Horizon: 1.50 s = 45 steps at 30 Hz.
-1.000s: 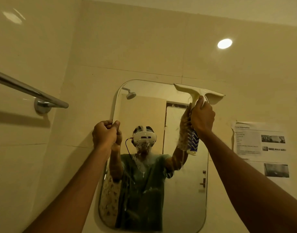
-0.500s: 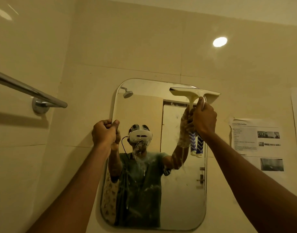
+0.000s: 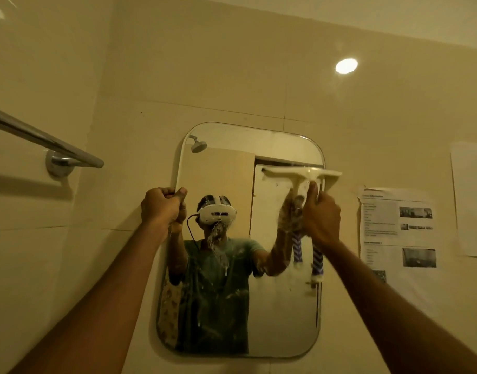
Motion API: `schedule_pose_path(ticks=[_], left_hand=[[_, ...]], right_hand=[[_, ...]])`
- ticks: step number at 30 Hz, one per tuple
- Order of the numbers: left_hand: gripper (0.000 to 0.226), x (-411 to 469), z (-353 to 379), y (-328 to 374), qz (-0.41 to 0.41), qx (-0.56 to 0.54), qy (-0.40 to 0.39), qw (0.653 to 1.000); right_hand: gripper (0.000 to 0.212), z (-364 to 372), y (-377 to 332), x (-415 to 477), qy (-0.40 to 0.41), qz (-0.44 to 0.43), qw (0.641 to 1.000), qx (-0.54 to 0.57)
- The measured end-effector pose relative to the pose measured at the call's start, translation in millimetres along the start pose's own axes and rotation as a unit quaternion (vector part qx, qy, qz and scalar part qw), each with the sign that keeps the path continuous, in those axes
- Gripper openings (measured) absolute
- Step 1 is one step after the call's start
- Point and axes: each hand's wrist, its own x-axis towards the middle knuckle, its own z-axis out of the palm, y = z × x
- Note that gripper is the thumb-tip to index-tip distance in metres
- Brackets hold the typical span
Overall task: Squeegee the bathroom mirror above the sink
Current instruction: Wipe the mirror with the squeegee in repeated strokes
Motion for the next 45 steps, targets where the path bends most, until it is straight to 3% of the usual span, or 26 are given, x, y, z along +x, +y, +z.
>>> schedule_pose_path(ticks=[5, 13, 24, 28, 33, 41, 45], left_hand=[[0.013, 0, -1, -1, 0.014, 0.017, 0.005, 1.0], [0.018, 1, 1, -8, 0.02, 0.045, 0.024, 0.998], [0.015, -1, 0, -8, 0.035, 0.05, 0.023, 0.998], [0.015, 4, 3, -12, 0.03, 0.041, 0.031, 0.998], [0.024, -2, 4, -9, 0.021, 0.034, 0.026, 0.999], [0.021, 2, 3, -12, 0.032, 0.065, 0.034, 0.997], [0.019, 3, 5, -14, 0.037, 0.065, 0.036, 0.997]], right_hand=[[0.055, -1, -21, 49, 0.02, -0.015, 0.999, -0.026], [0.054, 3, 33, -46, -0.023, 0.056, 0.998, 0.004], [0.034, -16, -32, 52, -0.055, -0.042, 0.997, -0.027], [0.034, -7, 1, 19, -0.036, -0.014, 0.999, -0.029], [0.035, -14, 43, -47, -0.073, 0.027, 0.997, -0.01], [0.047, -30, -15, 44, -0.053, -0.013, 0.996, -0.072], [0.053, -23, -8, 41, -0.038, 0.0, 0.997, -0.068]])
